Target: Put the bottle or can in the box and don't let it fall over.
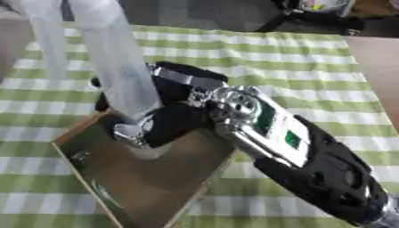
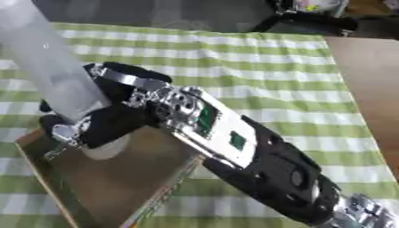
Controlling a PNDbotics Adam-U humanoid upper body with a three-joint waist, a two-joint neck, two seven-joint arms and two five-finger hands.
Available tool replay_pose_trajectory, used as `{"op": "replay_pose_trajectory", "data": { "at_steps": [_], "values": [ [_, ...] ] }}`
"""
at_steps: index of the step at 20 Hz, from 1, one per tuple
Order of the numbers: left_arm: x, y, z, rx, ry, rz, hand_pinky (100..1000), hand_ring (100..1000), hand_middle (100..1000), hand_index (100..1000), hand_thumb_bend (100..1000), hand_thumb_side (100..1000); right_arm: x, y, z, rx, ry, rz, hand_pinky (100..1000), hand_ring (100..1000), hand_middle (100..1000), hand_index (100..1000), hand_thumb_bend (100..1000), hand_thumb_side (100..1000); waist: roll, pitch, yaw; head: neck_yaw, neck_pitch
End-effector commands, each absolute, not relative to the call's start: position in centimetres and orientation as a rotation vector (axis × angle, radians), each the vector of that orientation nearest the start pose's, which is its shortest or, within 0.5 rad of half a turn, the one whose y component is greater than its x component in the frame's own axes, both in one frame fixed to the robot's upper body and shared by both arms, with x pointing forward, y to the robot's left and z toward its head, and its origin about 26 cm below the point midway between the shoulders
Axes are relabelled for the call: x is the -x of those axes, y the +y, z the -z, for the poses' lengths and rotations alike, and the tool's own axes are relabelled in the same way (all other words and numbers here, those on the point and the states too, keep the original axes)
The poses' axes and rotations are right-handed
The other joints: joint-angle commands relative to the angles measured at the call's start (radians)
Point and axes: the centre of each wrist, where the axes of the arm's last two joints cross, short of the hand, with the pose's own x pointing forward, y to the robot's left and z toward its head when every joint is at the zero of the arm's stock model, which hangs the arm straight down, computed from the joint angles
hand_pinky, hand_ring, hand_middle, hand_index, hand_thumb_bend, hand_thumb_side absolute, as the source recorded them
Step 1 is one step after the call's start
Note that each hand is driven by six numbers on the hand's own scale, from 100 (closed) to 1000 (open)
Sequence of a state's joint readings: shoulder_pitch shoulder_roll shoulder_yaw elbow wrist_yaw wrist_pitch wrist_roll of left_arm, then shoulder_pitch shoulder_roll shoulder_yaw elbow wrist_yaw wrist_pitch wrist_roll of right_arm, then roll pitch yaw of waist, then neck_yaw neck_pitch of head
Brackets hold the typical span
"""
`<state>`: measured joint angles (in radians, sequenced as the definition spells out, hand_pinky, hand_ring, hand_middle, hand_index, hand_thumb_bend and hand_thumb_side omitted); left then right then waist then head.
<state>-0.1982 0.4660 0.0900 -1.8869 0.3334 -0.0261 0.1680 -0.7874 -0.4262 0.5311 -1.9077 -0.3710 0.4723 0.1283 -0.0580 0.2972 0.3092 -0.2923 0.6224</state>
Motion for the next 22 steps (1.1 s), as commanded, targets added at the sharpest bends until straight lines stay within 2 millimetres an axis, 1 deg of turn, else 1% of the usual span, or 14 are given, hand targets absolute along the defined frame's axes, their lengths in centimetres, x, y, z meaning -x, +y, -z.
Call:
{"op": "replay_pose_trajectory", "data": {
  "at_steps": [1,2,6,10,11,16,21,22],
  "values": [
    [-29.9,32.6,-18.3,-0.148,-2.155,0.05,918,859,957,848,156,870,-30.8,-11.6,-26.4,-0.385,-1.804,-1.128,938,1000,1000,897,100,208,0.007,-0.012,0.0,-0.001,-0.01],
    [-29.9,32.6,-18.3,-0.148,-2.154,0.05,918,859,956,848,156,870,-30.9,-11.7,-26.2,-0.376,-1.798,-1.144,942,1000,1000,923,100,249,0.007,-0.012,0.0,-0.002,-0.01],
    [-29.9,32.6,-18.3,-0.148,-2.154,0.05,918,859,955,848,155,870,-31.5,-11.8,-25.5,-0.342,-1.784,-1.19,952,1000,1000,948,100,358,0.007,-0.011,0.0,-0.002,-0.011],
    [-29.9,32.6,-18.3,-0.147,-2.155,0.051,919,859,954,848,155,870,-31.9,-12.0,-25.1,-0.317,-1.774,-1.205,954,1000,1000,958,100,426,0.007,-0.01,-0.001,0.0,-0.013],
    [-29.9,32.5,-18.3,-0.147,-2.155,0.052,919,859,954,848,155,870,-31.9,-12.0,-25.0,-0.311,-1.772,-1.206,955,1000,1000,961,100,464,0.007,-0.01,-0.001,0.0,-0.014],
    [-29.9,32.5,-18.3,-0.146,-2.154,0.053,919,859,954,848,155,870,-32.1,-12.2,-24.8,-0.288,-1.767,-1.216,961,1000,1000,981,100,516,0.008,-0.01,-0.001,0.0,-0.014],
    [-29.9,32.5,-18.3,-0.146,-2.153,0.054,920,860,955,849,155,870,-32.1,-12.4,-24.8,-0.26,-1.779,-1.242,965,1000,1000,1000,100,628,0.008,-0.01,-0.003,0.001,-0.014],
    [-29.9,32.5,-18.2,-0.145,-2.153,0.055,920,860,955,849,155,871,-32.1,-12.4,-24.8,-0.253,-1.784,-1.249,967,1000,1000,1000,100,612,0.008,-0.01,-0.003,0.001,-0.014]
  ]
}}
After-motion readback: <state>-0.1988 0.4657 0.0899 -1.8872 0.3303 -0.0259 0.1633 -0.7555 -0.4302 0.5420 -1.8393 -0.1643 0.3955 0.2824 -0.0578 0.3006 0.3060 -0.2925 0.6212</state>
